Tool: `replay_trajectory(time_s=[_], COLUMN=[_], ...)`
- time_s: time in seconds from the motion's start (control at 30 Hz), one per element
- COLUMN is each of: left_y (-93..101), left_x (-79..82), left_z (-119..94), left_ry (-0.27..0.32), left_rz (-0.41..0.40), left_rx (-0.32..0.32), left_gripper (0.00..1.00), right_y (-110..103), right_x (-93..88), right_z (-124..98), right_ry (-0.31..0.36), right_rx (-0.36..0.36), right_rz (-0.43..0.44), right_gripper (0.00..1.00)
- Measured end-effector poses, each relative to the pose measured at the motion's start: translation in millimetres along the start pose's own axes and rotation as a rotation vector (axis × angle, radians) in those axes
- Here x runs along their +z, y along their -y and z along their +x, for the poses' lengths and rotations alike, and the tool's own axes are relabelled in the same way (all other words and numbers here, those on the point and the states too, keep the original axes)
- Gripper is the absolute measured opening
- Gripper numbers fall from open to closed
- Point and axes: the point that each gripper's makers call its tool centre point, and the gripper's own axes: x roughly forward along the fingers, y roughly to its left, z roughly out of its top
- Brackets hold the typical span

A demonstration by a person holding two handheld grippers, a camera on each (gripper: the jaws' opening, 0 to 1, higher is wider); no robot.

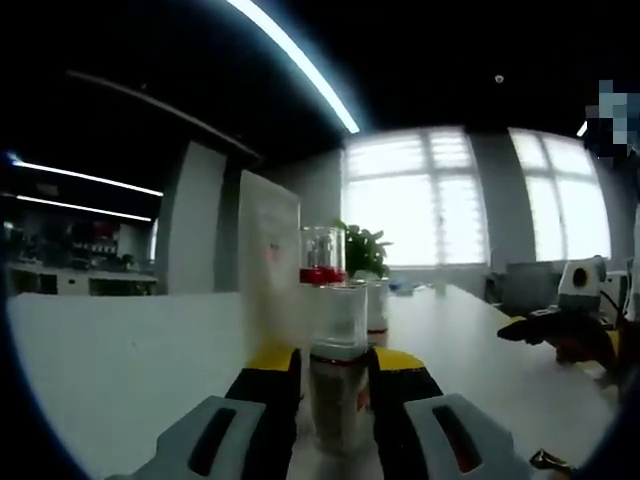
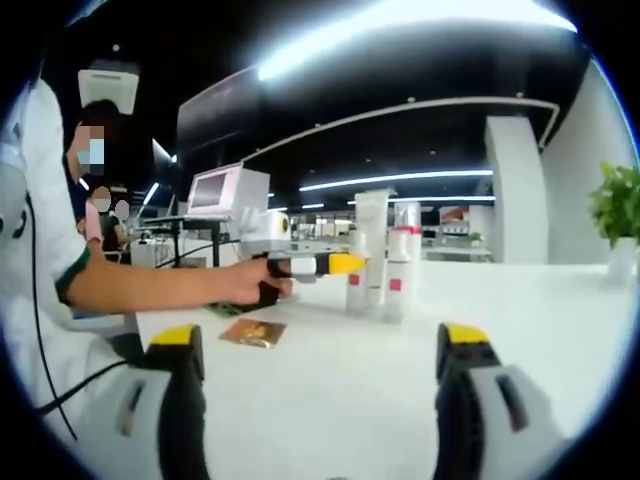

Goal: Arrange the skincare products in the storage area until every visible bottle or jar stands upright without overlapping.

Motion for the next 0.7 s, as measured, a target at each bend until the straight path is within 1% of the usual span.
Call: replay_trajectory(time_s=[0.07, 0.2, 0.37, 0.47, 0.6, 0.7], left_y=[0.3, -6.7, -0.1, 9.8, 11.1, 5.9], left_x=[-0.1, 1.0, -0.4, 0.5, 2.4, 4.8], left_z=[-0.1, -1.0, -2.3, -6.0, -8.8, -11.2], left_ry=[0.000, -0.003, -0.014, -0.017, -0.014, -0.014], left_rz=[-0.002, -0.005, 0.006, 0.019, 0.008, 0.006], left_rx=[0.002, 0.003, 0.007, 0.017, 0.029, 0.028], left_gripper=[0.27, 0.27, 0.27, 0.26, 0.26, 0.26], right_y=[0.2, 0.3, 0.1, 1.6, 0.9, 0.9], right_x=[0.0, -0.1, 0.0, 1.8, 2.3, 2.4], right_z=[-0.1, -0.1, -0.2, -0.7, -0.5, -0.5], right_ry=[0.001, 0.000, 0.000, 0.008, 0.005, 0.004], right_rx=[0.000, 0.001, 0.002, -0.006, -0.008, -0.008], right_rz=[0.001, 0.001, 0.004, 0.008, 0.008, 0.001], right_gripper=[0.97, 0.97, 0.97, 0.97, 0.97, 0.95])
